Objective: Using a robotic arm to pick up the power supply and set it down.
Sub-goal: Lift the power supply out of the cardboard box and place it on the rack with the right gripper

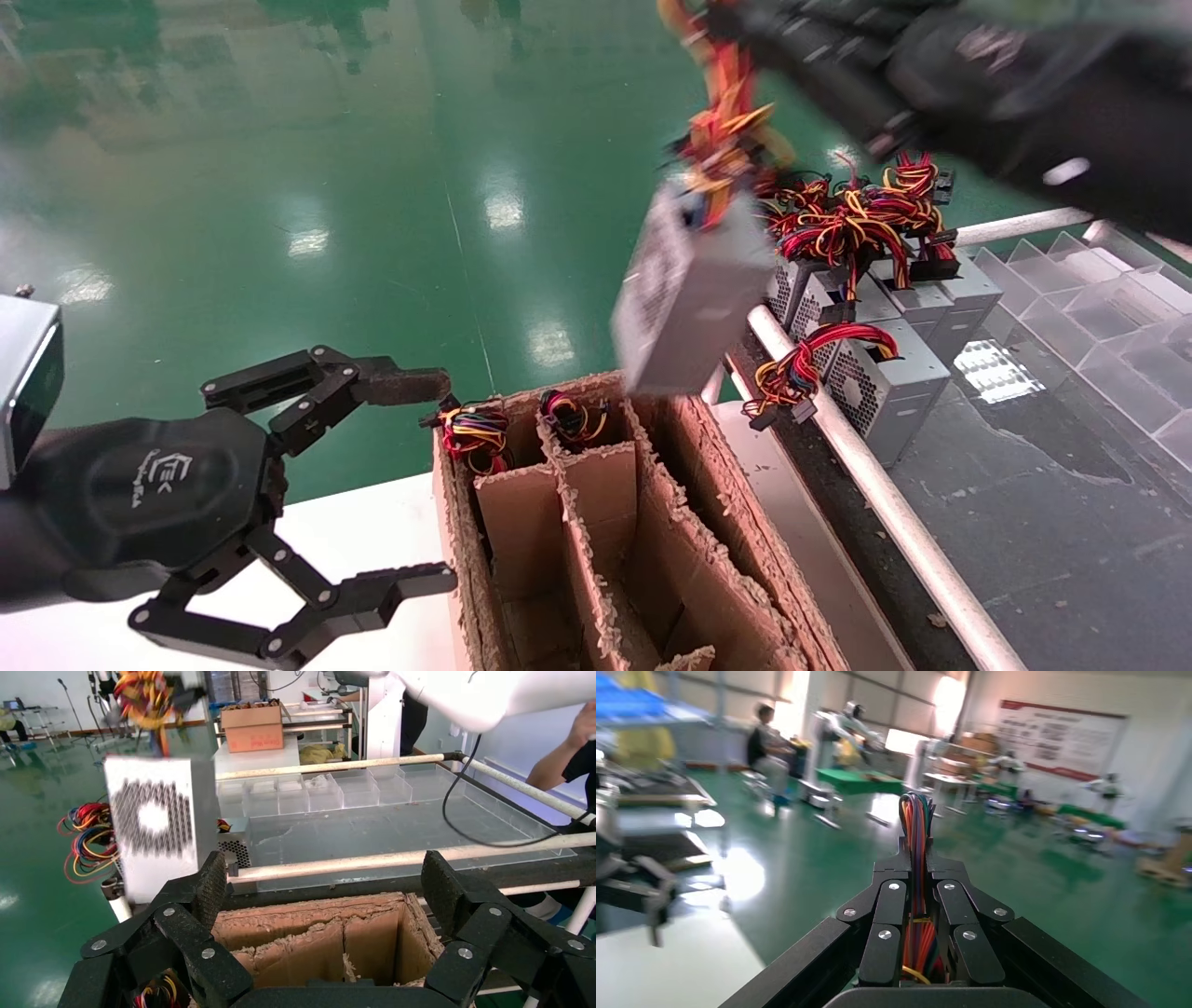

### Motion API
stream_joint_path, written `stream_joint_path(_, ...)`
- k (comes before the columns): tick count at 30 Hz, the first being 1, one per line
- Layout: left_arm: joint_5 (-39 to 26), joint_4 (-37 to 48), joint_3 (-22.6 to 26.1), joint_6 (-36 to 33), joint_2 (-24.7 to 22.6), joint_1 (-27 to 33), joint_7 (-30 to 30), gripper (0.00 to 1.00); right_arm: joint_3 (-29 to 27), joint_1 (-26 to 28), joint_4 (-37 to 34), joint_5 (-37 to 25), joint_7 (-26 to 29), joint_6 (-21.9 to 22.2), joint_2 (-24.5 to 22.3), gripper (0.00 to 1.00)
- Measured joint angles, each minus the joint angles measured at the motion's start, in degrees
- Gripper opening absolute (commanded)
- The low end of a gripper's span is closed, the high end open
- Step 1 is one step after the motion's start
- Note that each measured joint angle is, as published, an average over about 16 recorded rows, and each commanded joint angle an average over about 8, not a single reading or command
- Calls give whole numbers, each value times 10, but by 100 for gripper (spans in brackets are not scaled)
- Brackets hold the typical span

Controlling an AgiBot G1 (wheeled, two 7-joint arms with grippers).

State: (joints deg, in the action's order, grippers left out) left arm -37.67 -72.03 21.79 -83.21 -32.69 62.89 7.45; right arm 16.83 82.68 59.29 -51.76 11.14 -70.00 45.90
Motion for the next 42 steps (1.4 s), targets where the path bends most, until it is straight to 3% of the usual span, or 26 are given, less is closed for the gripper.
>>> stream_joint_path(11, 0, 0, 0, 0, 0, 0, 0, 100, -54, -19, 47, -5, 47, 38, -163, 0)
stream_joint_path(18, 0, 0, 0, 0, 0, 0, 0, 100, -94, -85, 53, 10, 60, 50, -267, 0)
stream_joint_path(23, 0, 0, 0, 0, 0, 0, 0, 100, -115, -147, 39, 26, 57, 49, -316, 0)
stream_joint_path(28, 0, 0, 0, 0, 0, 0, 0, 100, -127, -213, 20, 41, 44, 48, -337, 0)
stream_joint_path(34, 0, 0, 0, 0, 0, 0, 0, 100, -129, -278, 11, 49, 24, 61, -325, 0)
stream_joint_path(42, 0, 0, 0, 0, 0, 0, 0, 100, -105, -295, 18, 22, 12, 97, -276, 0)
